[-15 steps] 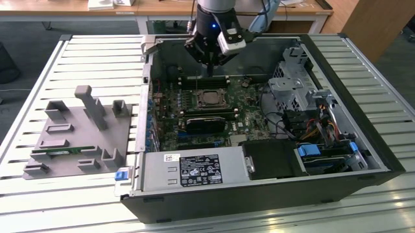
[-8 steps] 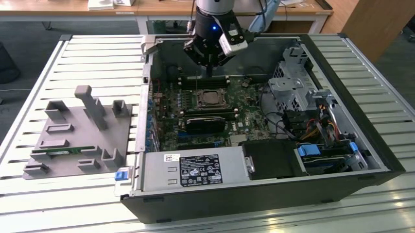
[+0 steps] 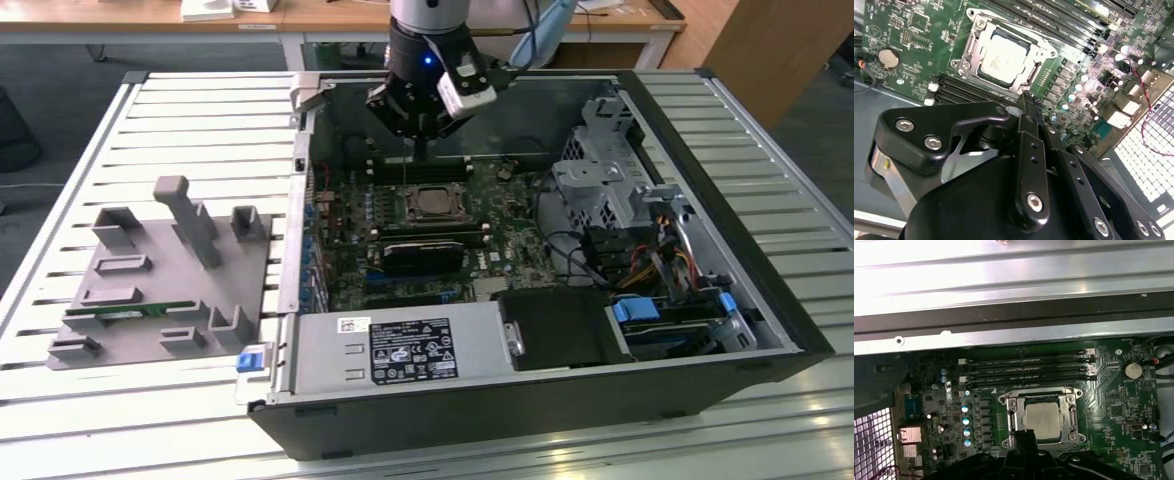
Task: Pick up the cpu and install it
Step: 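Install the first cpu locking lever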
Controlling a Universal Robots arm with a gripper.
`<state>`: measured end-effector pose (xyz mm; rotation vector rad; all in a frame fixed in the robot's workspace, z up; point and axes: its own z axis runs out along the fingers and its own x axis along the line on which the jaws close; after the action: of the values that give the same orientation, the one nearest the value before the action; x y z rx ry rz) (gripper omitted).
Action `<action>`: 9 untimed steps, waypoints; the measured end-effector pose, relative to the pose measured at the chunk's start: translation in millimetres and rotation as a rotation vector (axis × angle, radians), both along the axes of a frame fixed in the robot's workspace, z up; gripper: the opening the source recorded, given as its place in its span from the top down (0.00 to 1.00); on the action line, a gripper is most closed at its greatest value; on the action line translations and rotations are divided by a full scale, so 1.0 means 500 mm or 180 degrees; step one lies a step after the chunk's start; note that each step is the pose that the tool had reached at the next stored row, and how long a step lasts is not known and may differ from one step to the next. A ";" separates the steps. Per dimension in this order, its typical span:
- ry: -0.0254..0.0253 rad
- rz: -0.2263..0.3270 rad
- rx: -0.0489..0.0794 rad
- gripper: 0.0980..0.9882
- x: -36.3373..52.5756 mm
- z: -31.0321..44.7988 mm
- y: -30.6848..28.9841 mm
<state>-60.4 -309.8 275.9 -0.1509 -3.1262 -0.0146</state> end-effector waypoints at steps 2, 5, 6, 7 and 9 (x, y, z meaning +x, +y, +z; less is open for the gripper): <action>0.0000 0.0000 0.0000 0.99 -0.004 -0.001 0.000; 0.0000 0.0000 0.0000 0.99 -0.011 -0.003 0.000; 0.0000 0.0000 0.0000 0.99 -0.014 -0.003 0.000; 0.0000 0.0000 0.0000 0.99 -0.016 -0.004 0.000; -0.0001 0.0000 0.0001 0.99 -0.020 -0.006 0.001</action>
<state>-70.2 -309.5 273.0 -0.1509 -3.1264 -0.0150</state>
